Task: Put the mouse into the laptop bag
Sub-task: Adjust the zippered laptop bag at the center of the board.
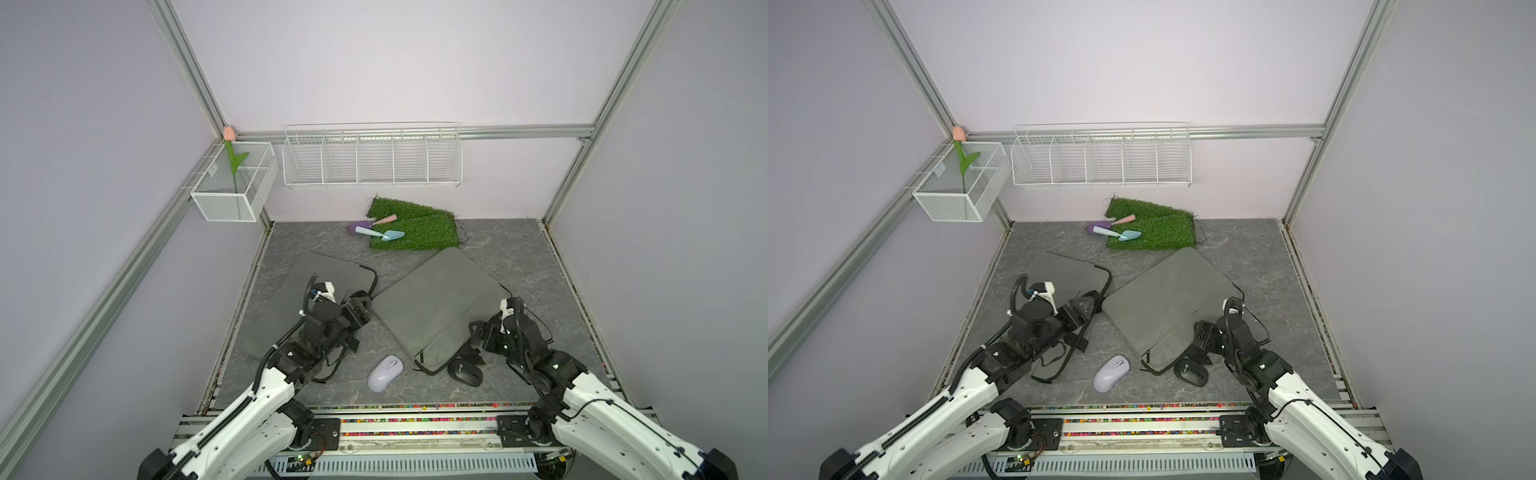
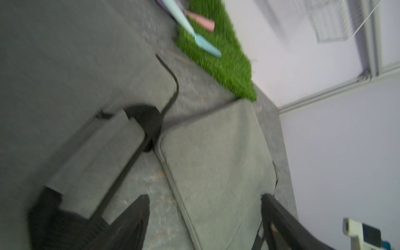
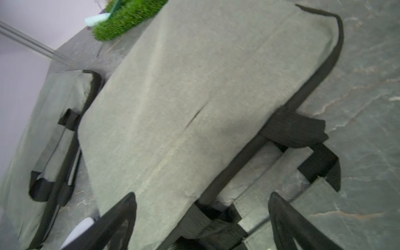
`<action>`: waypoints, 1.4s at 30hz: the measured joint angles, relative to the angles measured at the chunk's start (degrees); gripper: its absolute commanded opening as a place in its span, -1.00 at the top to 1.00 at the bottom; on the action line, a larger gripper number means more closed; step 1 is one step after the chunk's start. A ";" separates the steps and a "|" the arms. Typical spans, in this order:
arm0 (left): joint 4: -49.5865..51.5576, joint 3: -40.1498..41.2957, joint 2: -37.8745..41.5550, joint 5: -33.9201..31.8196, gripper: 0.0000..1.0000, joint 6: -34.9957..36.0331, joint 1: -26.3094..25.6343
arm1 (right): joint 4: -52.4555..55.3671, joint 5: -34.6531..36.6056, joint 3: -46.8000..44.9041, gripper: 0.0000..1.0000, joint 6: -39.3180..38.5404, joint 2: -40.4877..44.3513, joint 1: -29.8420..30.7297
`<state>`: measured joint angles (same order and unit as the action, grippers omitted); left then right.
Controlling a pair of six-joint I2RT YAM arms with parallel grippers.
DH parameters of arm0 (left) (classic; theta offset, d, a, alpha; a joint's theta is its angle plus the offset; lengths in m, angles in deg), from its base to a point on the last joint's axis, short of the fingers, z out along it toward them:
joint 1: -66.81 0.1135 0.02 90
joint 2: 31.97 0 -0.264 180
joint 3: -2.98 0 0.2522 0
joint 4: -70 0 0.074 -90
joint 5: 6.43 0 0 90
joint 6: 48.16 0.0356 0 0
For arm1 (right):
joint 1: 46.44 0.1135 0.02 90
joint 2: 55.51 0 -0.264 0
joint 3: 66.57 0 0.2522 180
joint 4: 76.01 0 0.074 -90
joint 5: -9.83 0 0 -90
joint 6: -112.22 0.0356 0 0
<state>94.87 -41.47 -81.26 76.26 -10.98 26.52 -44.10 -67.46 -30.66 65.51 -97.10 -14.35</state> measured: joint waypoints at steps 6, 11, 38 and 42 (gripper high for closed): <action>-2.25 -1.44 -7.72 -1.01 -0.74 -1.57 -7.58 | -6.36 -6.91 -2.80 -1.00 0.28 -7.78 -8.87; -4.66 -6.95 -15.85 2.10 -0.73 -0.90 -7.74 | -13.60 -12.55 -0.13 -0.97 0.28 -21.81 -12.04; -9.49 -19.67 -39.36 6.54 -0.54 0.81 -9.75 | -12.24 -14.69 19.47 -0.91 -6.80 -30.82 -17.22; -10.01 -23.82 -44.65 7.08 -0.40 0.81 -11.17 | -7.10 -8.22 17.03 -0.91 -6.82 -16.76 -13.05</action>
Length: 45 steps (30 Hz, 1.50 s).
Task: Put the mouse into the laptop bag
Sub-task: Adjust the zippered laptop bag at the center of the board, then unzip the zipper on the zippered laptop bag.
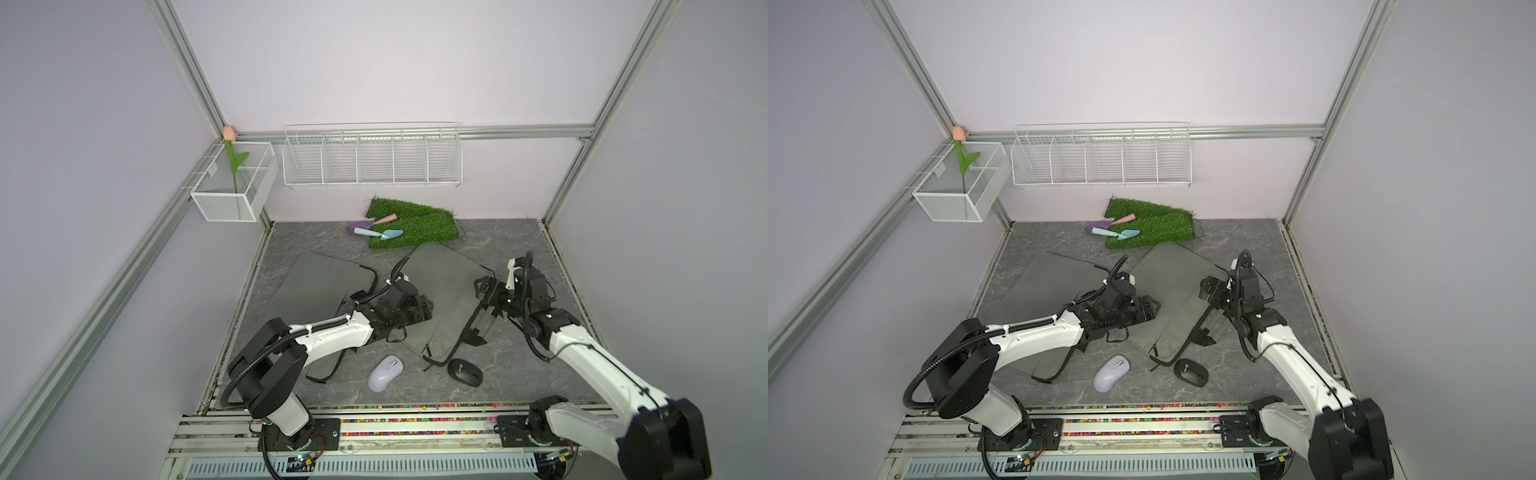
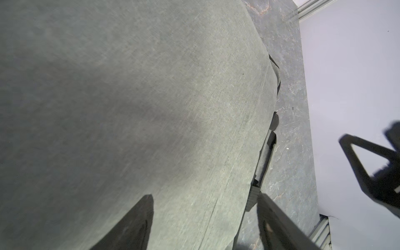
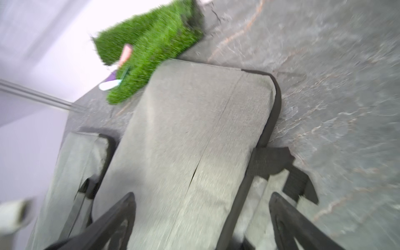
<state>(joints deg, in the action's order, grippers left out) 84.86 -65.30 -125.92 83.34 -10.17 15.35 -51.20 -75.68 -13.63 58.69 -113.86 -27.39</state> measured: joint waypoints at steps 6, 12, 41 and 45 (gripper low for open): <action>-2.25 -1.99 -5.51 0.22 0.00 -0.50 -0.13 | 6.49 7.89 -6.23 -0.82 3.30 12.83 16.04; -3.98 -2.43 -9.60 0.04 0.53 -1.49 -0.13 | 9.27 17.11 -10.51 -0.74 9.73 13.60 36.06; -10.36 25.86 22.67 -6.10 -0.51 -13.68 0.07 | 5.27 38.66 0.00 -0.28 38.07 -25.55 67.10; -9.14 28.87 27.69 -7.04 -0.52 -15.08 0.07 | 6.80 39.60 0.39 -0.22 40.19 -27.45 67.10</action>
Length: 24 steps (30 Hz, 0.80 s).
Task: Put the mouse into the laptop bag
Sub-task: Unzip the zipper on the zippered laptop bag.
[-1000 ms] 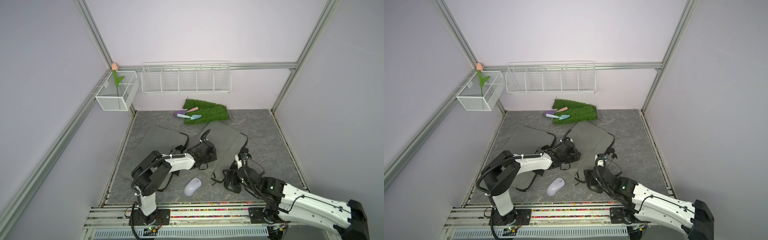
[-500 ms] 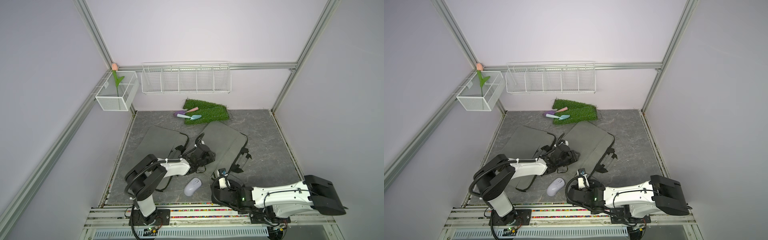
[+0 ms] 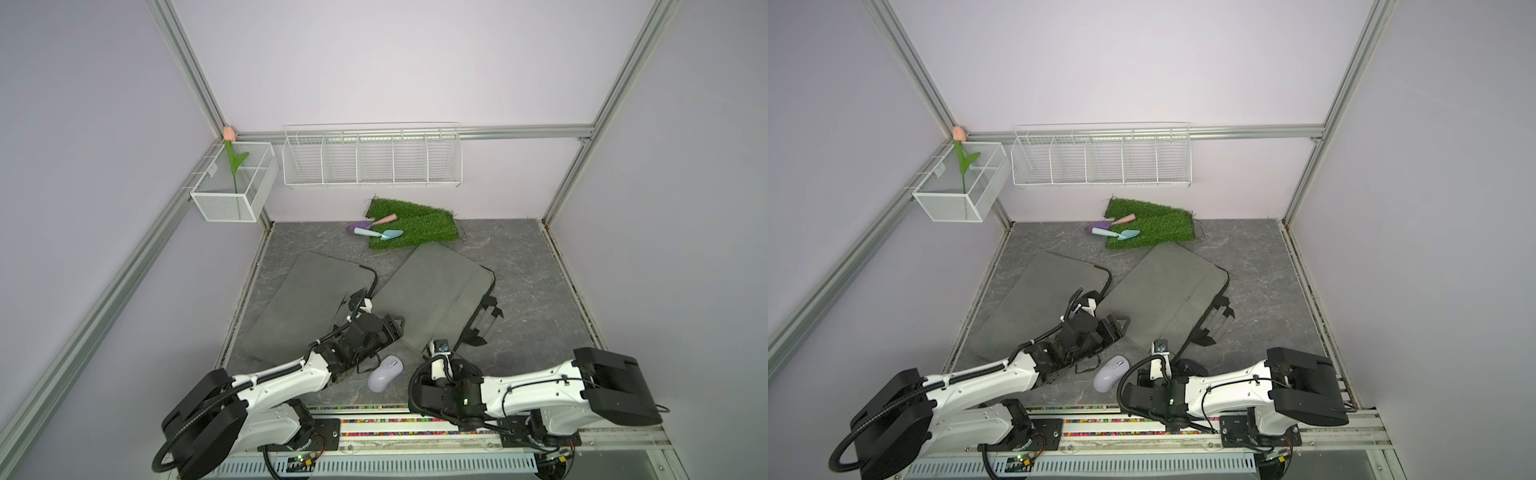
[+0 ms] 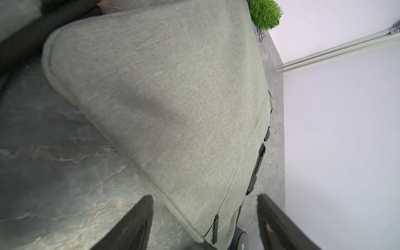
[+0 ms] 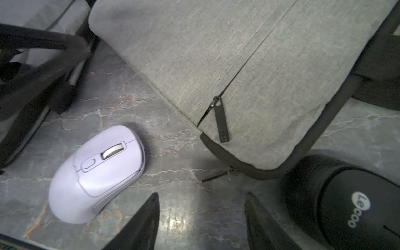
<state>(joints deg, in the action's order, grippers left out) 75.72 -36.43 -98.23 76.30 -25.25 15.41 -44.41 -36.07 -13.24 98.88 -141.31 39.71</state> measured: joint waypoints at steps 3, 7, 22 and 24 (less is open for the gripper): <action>0.17 0.17 1.03 -0.46 -0.52 -0.31 0.00 | 1.62 0.24 0.74 -0.14 1.70 -1.62 0.00; 0.17 0.17 1.14 -1.25 -0.52 -0.33 0.00 | 2.36 0.63 0.98 0.02 3.67 -3.04 -0.02; 3.45 0.09 4.66 -3.67 -0.55 0.13 0.00 | 1.20 -1.31 3.61 0.18 2.58 -9.42 -4.96; 3.63 0.09 5.11 -3.87 -0.56 0.15 0.00 | 1.25 -1.33 4.04 0.22 2.60 -9.79 -4.98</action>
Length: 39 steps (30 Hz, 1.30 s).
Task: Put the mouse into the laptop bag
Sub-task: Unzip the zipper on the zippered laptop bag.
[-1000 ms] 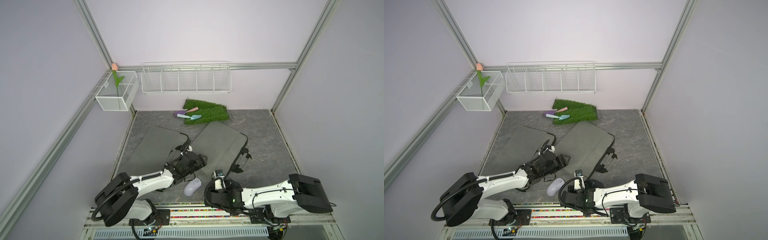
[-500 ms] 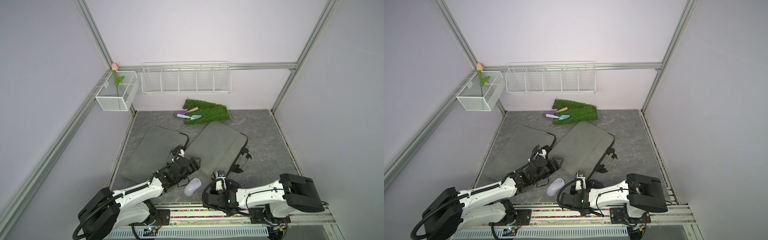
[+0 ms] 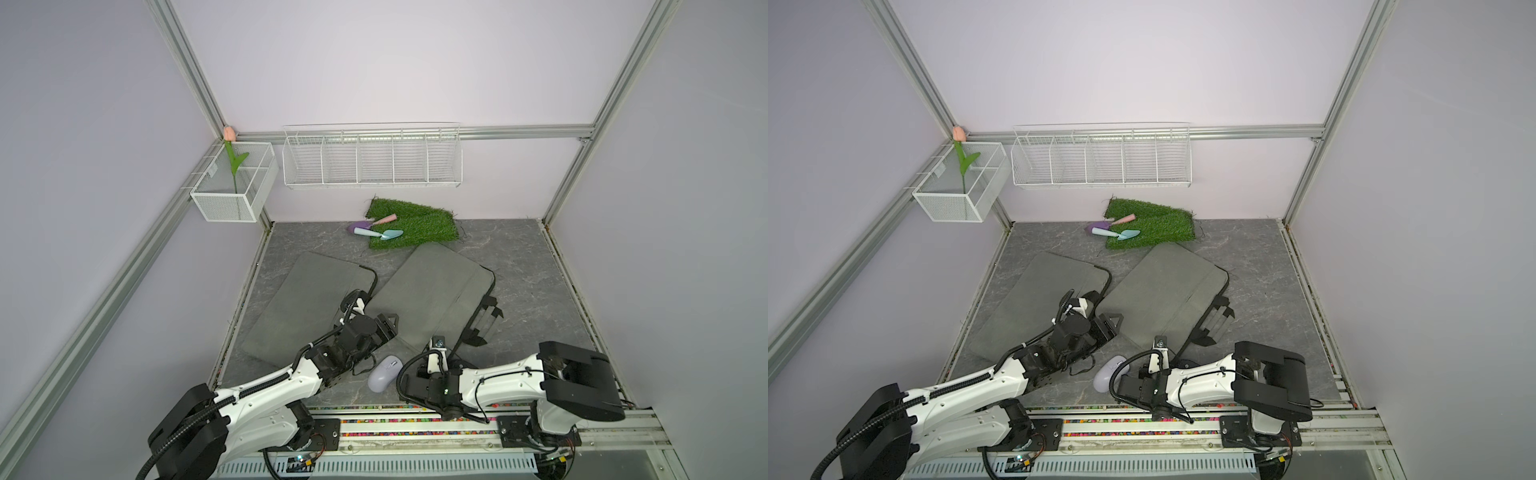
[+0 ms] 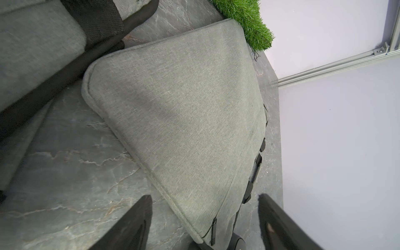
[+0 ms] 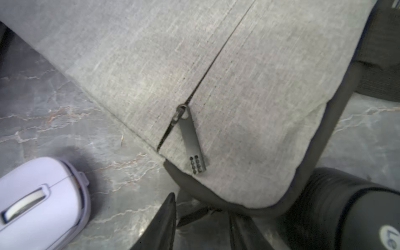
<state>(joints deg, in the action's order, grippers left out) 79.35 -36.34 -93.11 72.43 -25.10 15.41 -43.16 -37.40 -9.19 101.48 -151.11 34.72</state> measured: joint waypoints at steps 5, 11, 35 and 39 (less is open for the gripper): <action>0.02 0.00 0.24 0.00 -0.56 0.13 0.02 | 0.33 -0.22 0.15 0.50 0.07 -0.13 -0.09; 0.02 0.00 0.24 -0.02 -0.57 0.15 0.02 | 0.39 -0.57 0.15 0.77 0.13 -0.15 -0.09; -20.74 -22.05 -38.03 14.53 -0.43 1.75 0.59 | -5.62 -3.48 -1.92 0.87 -12.48 2.93 2.51; -32.02 -20.50 -45.44 18.82 -0.42 -1.36 1.07 | -6.10 -3.61 -2.71 0.87 -14.80 5.79 2.49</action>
<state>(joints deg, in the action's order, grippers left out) 47.33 -56.84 -138.55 91.25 -26.45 16.48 -49.26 -41.01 -11.90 86.69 -145.31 37.22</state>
